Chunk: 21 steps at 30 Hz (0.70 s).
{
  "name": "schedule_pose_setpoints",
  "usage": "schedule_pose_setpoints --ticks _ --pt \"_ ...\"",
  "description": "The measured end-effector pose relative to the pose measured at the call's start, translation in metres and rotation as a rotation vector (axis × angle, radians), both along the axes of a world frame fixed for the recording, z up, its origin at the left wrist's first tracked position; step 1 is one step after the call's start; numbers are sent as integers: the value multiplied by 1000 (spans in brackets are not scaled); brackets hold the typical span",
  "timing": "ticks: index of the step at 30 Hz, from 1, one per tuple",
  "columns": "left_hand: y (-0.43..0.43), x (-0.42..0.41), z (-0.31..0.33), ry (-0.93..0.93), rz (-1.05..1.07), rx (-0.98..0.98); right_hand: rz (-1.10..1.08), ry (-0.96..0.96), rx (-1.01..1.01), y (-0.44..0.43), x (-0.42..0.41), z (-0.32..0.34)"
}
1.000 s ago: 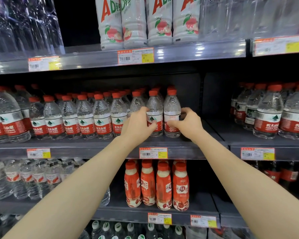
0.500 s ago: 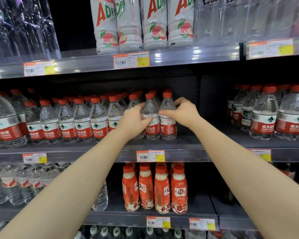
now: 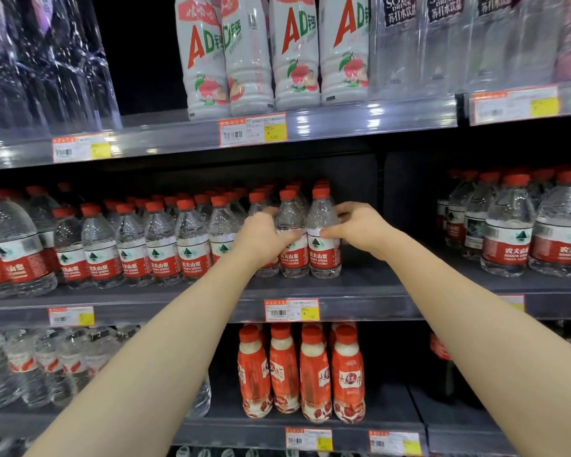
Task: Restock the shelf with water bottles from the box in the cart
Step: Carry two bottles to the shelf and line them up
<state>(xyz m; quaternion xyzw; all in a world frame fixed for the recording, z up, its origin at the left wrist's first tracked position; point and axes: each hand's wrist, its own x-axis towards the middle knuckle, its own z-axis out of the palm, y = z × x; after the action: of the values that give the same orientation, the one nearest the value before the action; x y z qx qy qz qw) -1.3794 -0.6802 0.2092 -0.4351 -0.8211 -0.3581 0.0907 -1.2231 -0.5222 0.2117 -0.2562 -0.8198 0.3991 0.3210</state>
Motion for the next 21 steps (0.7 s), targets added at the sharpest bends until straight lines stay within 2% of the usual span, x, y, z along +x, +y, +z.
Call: schedule_pose_setpoints --ticks 4,8,21 --pt "6 -2 -7 25 29 -25 -45 17 74 -9 0 -9" --pt "8 -7 -5 -50 14 69 -99 76 119 -14 -3 -21" --pt "-5 3 19 45 30 -15 -9 121 -20 -6 0 -24"
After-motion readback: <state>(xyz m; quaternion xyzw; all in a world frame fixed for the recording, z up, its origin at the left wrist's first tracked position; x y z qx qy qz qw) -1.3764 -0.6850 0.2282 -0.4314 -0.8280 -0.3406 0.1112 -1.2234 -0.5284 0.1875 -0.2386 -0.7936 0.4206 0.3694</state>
